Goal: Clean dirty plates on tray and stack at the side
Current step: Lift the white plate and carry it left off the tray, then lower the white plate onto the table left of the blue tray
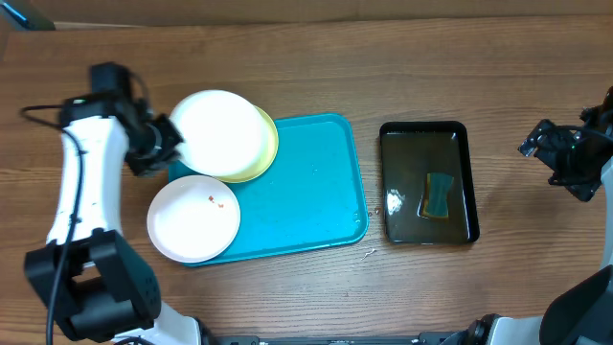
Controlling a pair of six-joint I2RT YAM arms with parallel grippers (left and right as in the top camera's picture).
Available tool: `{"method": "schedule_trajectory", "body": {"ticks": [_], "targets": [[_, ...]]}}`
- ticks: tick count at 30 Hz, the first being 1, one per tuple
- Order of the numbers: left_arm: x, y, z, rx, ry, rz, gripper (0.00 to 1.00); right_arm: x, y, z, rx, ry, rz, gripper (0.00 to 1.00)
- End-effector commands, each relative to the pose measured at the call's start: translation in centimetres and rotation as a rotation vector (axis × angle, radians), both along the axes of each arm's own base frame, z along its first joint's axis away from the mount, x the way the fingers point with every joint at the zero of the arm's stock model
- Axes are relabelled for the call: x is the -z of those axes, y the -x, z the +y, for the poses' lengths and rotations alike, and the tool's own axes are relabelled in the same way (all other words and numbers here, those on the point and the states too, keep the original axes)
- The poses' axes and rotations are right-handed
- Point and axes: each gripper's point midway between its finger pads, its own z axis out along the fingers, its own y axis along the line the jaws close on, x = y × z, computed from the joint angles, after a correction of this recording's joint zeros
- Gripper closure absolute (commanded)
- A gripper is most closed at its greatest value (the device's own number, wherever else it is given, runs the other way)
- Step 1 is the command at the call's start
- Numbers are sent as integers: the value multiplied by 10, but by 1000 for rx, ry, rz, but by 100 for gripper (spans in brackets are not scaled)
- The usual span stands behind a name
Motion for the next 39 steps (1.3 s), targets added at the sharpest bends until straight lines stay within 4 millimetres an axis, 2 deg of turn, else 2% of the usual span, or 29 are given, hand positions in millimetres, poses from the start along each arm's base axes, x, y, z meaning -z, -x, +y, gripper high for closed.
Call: {"method": "schedule_trajectory", "body": {"ticks": [1, 4, 7, 13, 15, 18, 26, 30, 34, 39], "targets": [[-33, -6, 25, -64, 87, -120, 96, -8, -4, -4, 7, 19, -22, 0], [-39, -1, 47, -141, 168, -160, 96, -8, -4, -4, 7, 19, -22, 0], [-41, 11, 80, -239, 177, -174, 96, -8, -4, -4, 7, 19, -22, 0], [-36, 40, 143, -410, 98, -168, 96, -8, -4, -4, 7, 19, -22, 0], [-33, 50, 160, -480, 47, -139, 96, -8, -4, -4, 7, 19, -22, 0], [-29, 58, 175, -531, -25, -107, 96, -8, -4, -4, 7, 19, -22, 0], [-13, 66, 194, -588, -198, -37, 96, -8, -4, -4, 7, 19, -22, 0], [4, 64, 188, -569, -211, -16, 96, -8, -4, -4, 7, 19, -22, 0], [30, 63, 178, -542, -219, 2, 96, -8, -4, -4, 7, 19, -22, 0], [52, 60, 179, -537, -250, -25, 96, -8, -4, -4, 7, 19, -22, 0]]}}
